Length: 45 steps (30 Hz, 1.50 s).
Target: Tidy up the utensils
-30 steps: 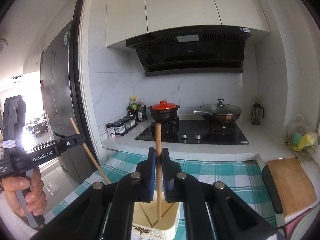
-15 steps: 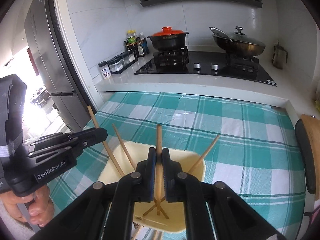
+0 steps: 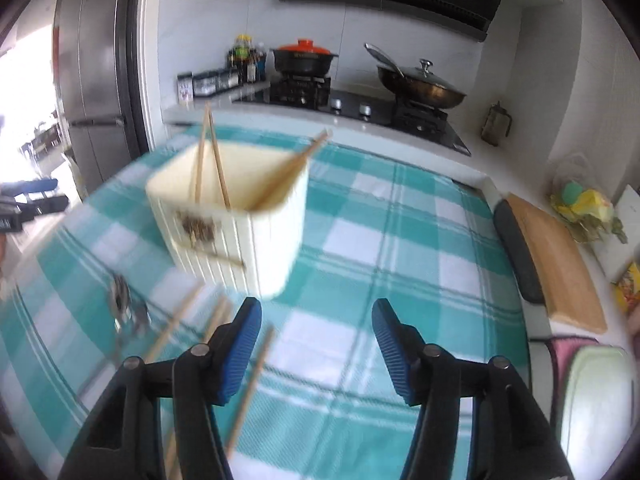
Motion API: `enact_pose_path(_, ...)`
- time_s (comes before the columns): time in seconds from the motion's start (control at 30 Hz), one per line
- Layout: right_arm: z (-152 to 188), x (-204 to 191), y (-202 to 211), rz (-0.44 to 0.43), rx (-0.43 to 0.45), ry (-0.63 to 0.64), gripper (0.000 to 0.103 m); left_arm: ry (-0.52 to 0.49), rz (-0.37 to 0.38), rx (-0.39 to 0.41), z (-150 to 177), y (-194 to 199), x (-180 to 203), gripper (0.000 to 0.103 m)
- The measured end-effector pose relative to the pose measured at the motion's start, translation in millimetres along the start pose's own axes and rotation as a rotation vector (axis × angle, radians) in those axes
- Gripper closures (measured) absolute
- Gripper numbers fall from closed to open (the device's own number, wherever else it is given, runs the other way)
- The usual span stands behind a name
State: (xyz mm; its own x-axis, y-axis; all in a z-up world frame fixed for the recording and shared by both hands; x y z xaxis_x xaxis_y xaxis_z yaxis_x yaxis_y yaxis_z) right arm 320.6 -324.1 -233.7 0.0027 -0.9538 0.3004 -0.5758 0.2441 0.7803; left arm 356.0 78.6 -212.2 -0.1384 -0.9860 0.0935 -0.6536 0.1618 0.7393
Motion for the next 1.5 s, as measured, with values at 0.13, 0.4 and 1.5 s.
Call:
enact_pose_path(0.13,91.4,18.1,-8.5,0.048,-0.113,-0.112,0.044,0.084,-0.059,-0.051,64.8,-13.0,-14.2,0.012)
enact_pose_path(0.4,140.7,37.0,-24.9,0.088,-0.116,-0.266,0.043,0.214,-0.147,-0.055,95.0,-41.9,-38.4,0.012)
enact_pose_path(1.5,142.0,39.1,-30.3,0.06,-0.124,-0.315,0.038,0.251,-0.205,-0.067,80.4,-69.1,-46.3,0.0)
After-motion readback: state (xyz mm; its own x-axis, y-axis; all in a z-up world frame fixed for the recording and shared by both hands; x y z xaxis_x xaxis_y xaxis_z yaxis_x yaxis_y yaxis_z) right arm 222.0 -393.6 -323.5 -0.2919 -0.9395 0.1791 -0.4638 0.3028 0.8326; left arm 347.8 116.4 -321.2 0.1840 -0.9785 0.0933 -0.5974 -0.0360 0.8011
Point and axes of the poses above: each gripper's, at about its wrist camera, not at the fingertips, and y roughly against the way its jaws point, x to its right, z to its underside, the point moved 10 cm from there along -y, roughly the way its jaws point, and after that the axes turned 6 degrees about z, right-handed, at the moved point
